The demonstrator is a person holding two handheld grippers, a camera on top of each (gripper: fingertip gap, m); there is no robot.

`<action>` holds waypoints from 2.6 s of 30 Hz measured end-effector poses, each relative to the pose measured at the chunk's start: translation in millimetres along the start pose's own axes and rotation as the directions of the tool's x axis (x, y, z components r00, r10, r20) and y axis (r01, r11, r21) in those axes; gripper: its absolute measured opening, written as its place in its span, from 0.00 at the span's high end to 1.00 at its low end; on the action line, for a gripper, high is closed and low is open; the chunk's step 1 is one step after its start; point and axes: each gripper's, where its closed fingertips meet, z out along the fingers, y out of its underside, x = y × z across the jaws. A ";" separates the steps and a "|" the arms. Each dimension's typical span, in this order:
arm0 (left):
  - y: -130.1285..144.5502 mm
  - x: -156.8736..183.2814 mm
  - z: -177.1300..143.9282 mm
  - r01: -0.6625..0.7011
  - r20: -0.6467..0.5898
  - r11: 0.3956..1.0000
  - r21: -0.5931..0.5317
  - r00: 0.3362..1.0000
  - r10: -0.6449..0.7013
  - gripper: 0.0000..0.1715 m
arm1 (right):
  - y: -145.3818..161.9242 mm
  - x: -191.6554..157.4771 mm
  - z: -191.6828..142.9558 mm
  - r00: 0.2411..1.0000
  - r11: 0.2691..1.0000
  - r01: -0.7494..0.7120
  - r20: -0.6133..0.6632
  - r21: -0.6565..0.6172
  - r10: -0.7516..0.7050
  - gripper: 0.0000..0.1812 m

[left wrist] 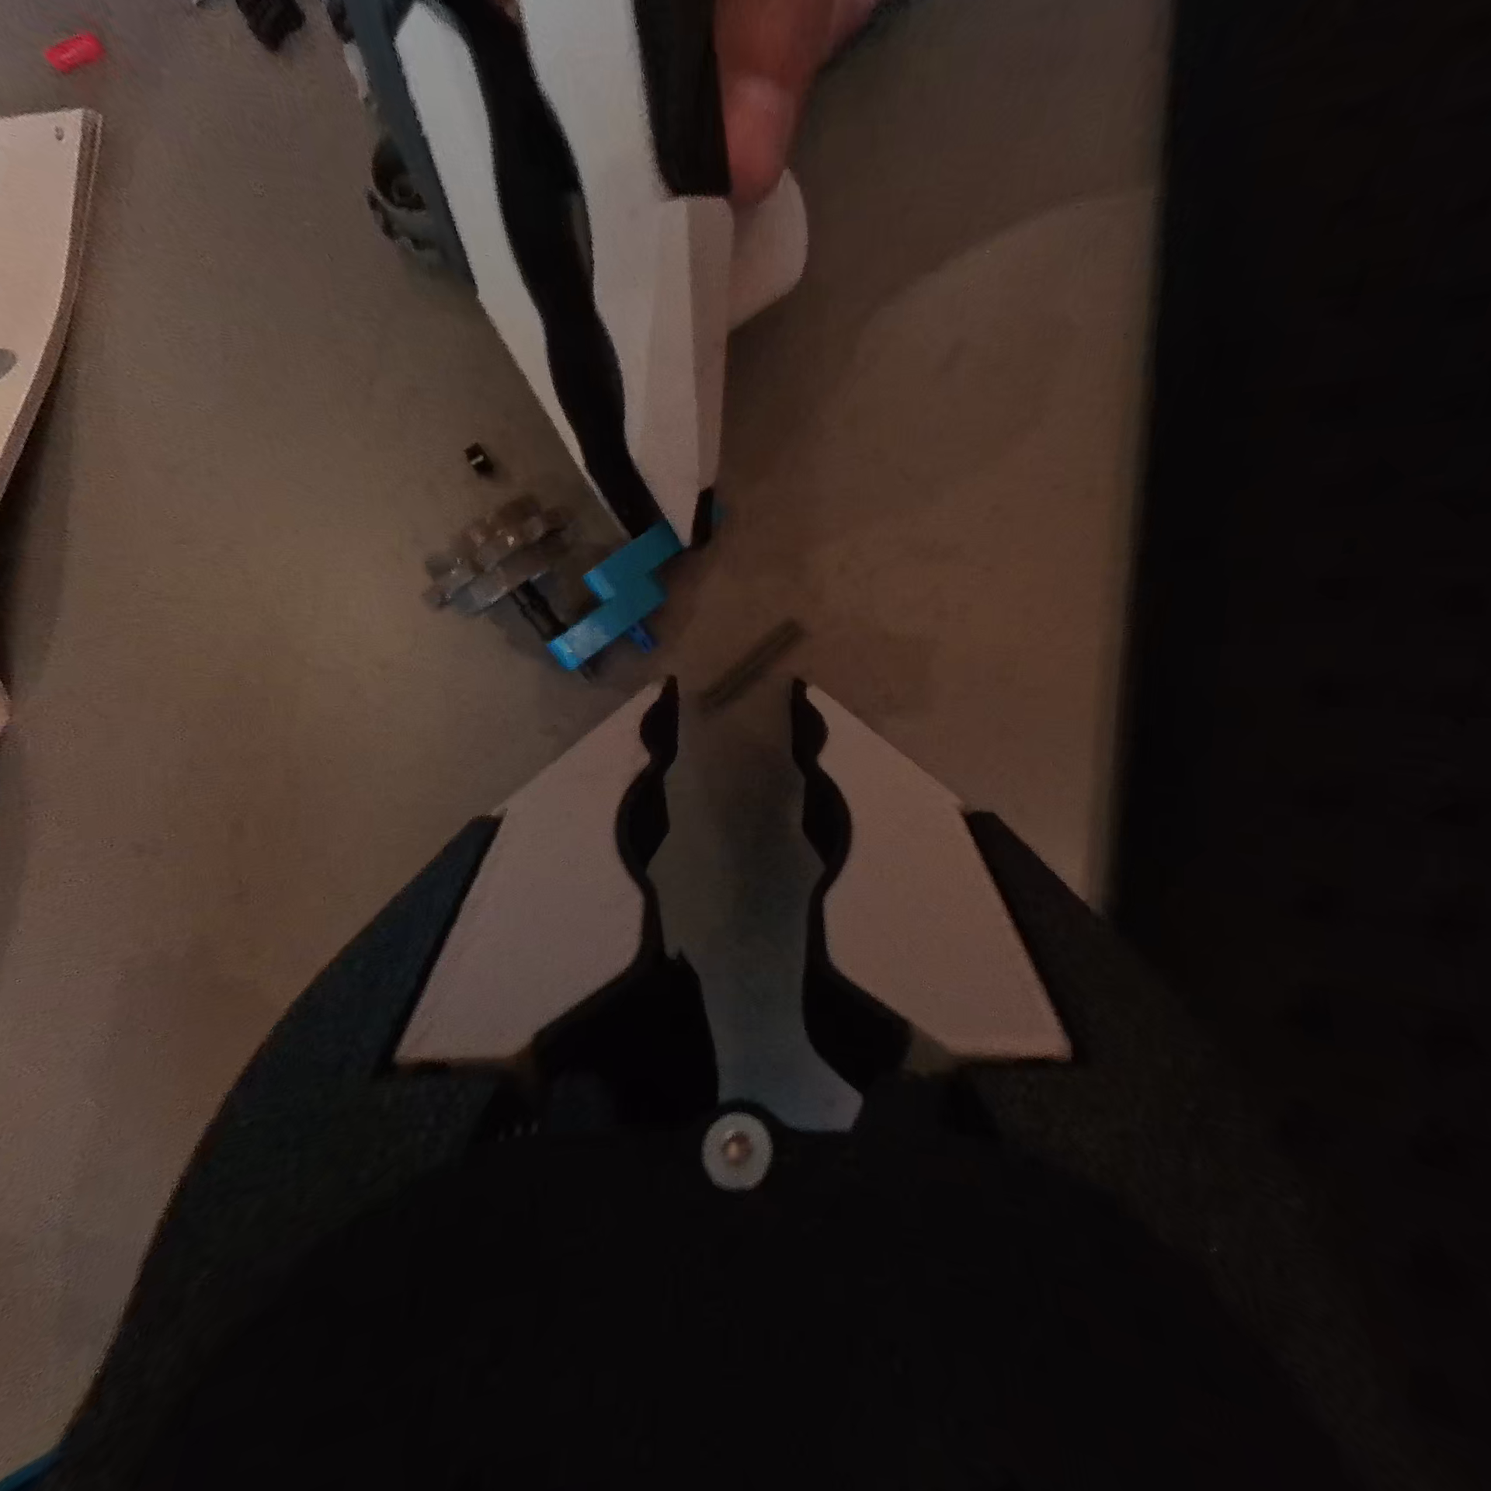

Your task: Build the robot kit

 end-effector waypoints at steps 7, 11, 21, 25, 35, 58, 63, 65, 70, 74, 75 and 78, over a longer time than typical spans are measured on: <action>-2.4 7.2 3.8 -0.034 -0.045 0.999 -0.006 0.998 0.034 0.94 | -9.3 -10.4 -3.6 0.992 0.993 -0.087 0.094 0.076 0.080 0.96; -1.3 12.5 3.6 0.010 -0.002 1.000 0.013 1.000 -0.010 0.98 | -29.2 -12.5 -27.4 0.933 0.914 -0.320 0.252 0.251 0.258 0.96; -64.0 -0.1 -58.3 0.419 -0.064 0.767 0.485 0.892 -0.447 0.98 | -75.7 -47.8 -60.7 0.793 0.742 -0.509 0.574 0.436 0.206 0.97; -67.3 -3.4 -68.7 0.597 -0.256 0.623 0.505 0.794 -0.552 0.98 | -77.3 -62.8 -49.8 0.855 0.800 -0.392 0.501 0.455 0.135 0.96; -62.2 -6.3 -67.3 0.650 -0.309 0.588 0.482 0.754 -0.579 0.98 | -77.9 -68.6 -40.9 0.903 0.834 -0.293 0.422 0.468 0.081 0.96; -89.0 -36.4 -83.9 0.811 -0.389 0.415 0.413 0.569 -0.725 0.97 | -100.9 -56.4 -55.2 0.597 0.550 -0.724 0.777 0.416 0.198 0.97; -123.1 -43.2 -104.6 0.773 -0.377 0.442 0.455 0.617 -0.690 0.81 | -109.2 -61.8 -88.5 0.413 0.447 -0.828 0.908 0.340 0.073 0.96; -134.4 -42.3 -116.2 0.758 -0.389 0.436 0.485 0.634 -0.669 0.78 | -109.8 -61.2 -102.1 0.378 0.414 -0.847 0.925 0.334 0.028 0.96; -141.8 -25.7 -134.1 0.655 -0.318 0.502 0.566 0.734 -0.599 0.80 | -108.1 -57.2 -131.5 0.316 0.335 -0.886 0.946 0.321 -0.072 0.96; -136.9 -10.0 -124.5 0.494 -0.114 0.611 0.619 0.826 -0.551 0.89 | -106.9 -62.2 -141.6 0.315 0.317 -0.888 0.943 0.333 -0.110 0.96; -138.5 -8.4 -123.7 0.447 -0.060 0.628 0.637 0.841 -0.538 0.91 | -107.0 -63.5 -139.3 0.313 0.323 -0.887 0.944 0.330 -0.103 0.96; -144.3 -4.9 -121.6 0.331 0.071 0.671 0.663 0.865 -0.497 0.97 | -107.4 -67.3 -136.3 0.274 0.334 -0.895 0.956 0.294 -0.108 0.96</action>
